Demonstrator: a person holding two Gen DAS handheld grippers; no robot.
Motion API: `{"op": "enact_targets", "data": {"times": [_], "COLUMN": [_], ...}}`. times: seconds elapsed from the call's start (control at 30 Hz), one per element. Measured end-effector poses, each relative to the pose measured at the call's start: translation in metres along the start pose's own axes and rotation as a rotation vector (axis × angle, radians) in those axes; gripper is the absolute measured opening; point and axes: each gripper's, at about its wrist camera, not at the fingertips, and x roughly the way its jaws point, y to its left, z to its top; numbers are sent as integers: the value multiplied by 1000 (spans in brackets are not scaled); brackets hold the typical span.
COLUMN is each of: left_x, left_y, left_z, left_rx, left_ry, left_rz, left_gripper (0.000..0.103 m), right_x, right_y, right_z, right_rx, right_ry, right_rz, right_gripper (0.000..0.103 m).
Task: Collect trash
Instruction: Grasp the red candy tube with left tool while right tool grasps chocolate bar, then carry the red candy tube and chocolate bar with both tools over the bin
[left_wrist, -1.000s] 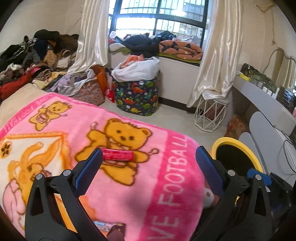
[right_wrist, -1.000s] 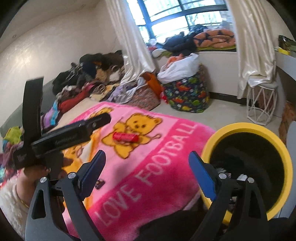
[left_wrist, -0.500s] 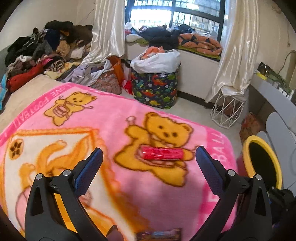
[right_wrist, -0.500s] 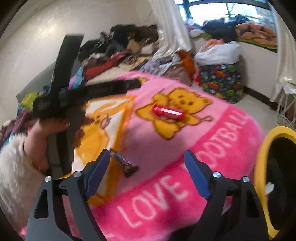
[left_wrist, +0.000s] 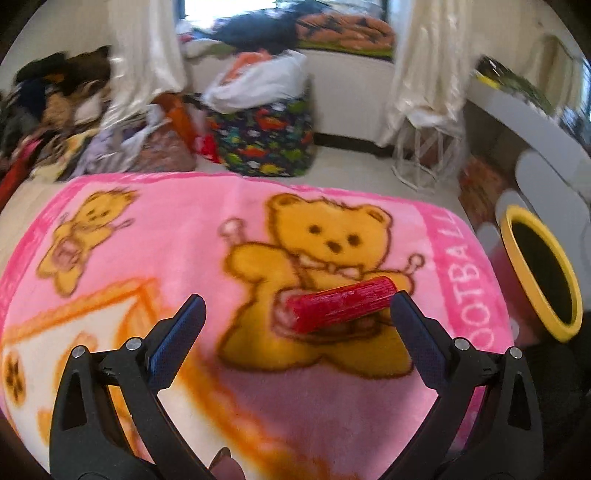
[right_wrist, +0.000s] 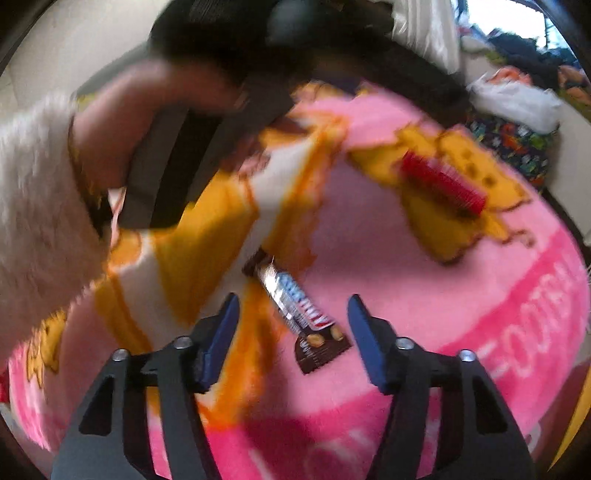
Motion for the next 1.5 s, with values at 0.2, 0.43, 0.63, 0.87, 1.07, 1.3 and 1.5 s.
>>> {"op": "enact_targets", "data": {"times": [0.2,0.43,0.63,0.87,1.07,1.3,1.5], "left_x": [35,73,91,84,80,65,47], "left_y": [-27,-41,-53,-59,-61,-65,-77], "left_z": [14,15,2,-6,-12,-20,-30], "left_rx": [244,361,391,283,153,-48,-110], "left_ry": [66,192,257,224,221,190,149], "left_rz": [-80,-186,-169,-166,-110,-53,-63], "left_gripper": [91,83,69,43,28,24,24], "right_x": [-24,-93,-142,-175,-189,-204,-211], "right_y": [-11,-51,-91,-124,-137,-142,-144], "right_z": [-9,-38,-67,-78,-80,-91,-98], "right_rx": [49,192,321,402,434,475,485], "right_ry": [-7,-124,-234,-310,-355,-386,-404], "right_rz": [45,14,-68,-115,-133,-154,-168], "right_gripper": [8,8,8,8,8,8,8]}}
